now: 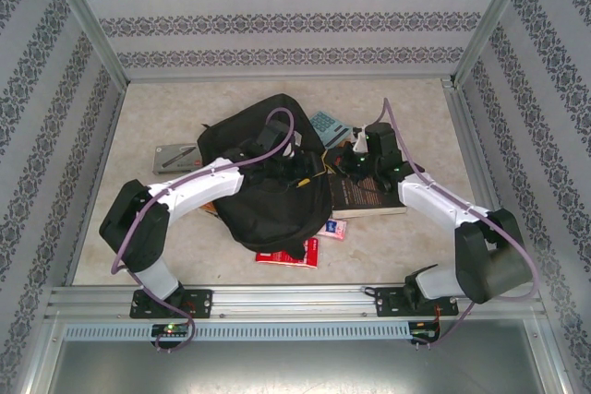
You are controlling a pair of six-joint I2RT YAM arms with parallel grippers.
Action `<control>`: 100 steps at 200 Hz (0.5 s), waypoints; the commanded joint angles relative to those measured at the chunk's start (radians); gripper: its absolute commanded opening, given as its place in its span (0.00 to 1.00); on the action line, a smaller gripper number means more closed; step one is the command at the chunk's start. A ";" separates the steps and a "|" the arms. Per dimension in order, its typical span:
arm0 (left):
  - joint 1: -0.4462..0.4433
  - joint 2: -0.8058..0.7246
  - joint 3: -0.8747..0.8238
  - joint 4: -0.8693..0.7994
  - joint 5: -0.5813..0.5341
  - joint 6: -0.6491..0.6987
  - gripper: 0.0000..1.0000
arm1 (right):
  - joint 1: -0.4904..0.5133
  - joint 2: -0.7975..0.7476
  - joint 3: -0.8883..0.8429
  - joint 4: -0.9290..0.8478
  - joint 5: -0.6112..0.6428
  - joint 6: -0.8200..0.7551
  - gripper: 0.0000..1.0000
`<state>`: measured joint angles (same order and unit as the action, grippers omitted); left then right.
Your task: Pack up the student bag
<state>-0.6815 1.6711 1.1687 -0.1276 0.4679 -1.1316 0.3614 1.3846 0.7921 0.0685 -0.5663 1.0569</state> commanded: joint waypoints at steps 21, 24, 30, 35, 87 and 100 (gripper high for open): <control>0.013 -0.020 -0.102 0.226 -0.038 -0.239 0.46 | 0.003 -0.024 -0.013 0.149 -0.037 0.055 0.00; 0.013 -0.020 -0.106 0.232 -0.040 -0.245 0.46 | 0.004 -0.024 -0.012 0.149 -0.036 0.055 0.00; 0.013 -0.024 -0.116 0.245 -0.047 -0.255 0.45 | 0.005 -0.021 -0.011 0.153 -0.036 0.056 0.00; 0.013 -0.027 -0.127 0.254 -0.055 -0.260 0.45 | 0.007 -0.021 -0.013 0.159 -0.035 0.058 0.00; 0.034 -0.075 -0.186 0.278 -0.145 -0.303 0.42 | 0.020 -0.028 -0.031 0.205 -0.029 0.077 0.00; 0.041 -0.085 -0.207 0.310 -0.164 -0.322 0.41 | 0.020 -0.028 -0.040 0.224 -0.031 0.084 0.00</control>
<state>-0.6777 1.6127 1.0077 0.1295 0.4038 -1.3800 0.3695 1.3846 0.7650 0.1673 -0.5671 1.1133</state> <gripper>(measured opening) 0.418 0.040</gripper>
